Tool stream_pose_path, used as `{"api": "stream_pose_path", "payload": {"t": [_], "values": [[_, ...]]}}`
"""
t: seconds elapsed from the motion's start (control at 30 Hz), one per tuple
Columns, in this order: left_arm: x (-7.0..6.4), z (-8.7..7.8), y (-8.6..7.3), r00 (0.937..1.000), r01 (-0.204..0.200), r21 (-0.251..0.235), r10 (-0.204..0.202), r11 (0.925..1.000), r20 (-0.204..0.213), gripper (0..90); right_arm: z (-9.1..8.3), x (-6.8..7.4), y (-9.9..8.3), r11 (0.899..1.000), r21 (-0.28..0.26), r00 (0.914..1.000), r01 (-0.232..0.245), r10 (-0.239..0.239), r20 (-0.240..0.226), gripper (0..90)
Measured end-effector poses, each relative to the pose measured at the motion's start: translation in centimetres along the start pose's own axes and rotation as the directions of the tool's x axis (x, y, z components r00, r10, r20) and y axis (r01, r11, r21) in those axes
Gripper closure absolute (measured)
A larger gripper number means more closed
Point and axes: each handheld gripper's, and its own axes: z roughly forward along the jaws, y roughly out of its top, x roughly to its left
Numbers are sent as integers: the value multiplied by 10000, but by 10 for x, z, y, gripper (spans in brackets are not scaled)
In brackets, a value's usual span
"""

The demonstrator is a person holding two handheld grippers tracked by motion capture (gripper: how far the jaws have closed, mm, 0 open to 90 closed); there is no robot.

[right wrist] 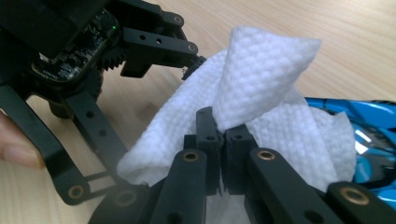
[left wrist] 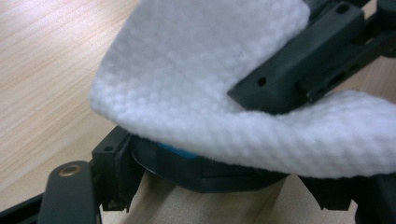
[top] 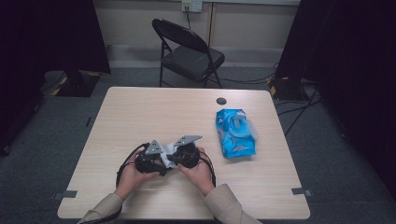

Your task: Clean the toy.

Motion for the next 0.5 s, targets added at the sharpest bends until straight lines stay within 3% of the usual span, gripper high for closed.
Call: {"api": "stream_pose_path", "payload": {"t": [0.5], "values": [[0,0,0,10000,27,-8,-27,10000,28,241,-13,-17,-1,9998,-42,9988,-210,211,439,881]]}}
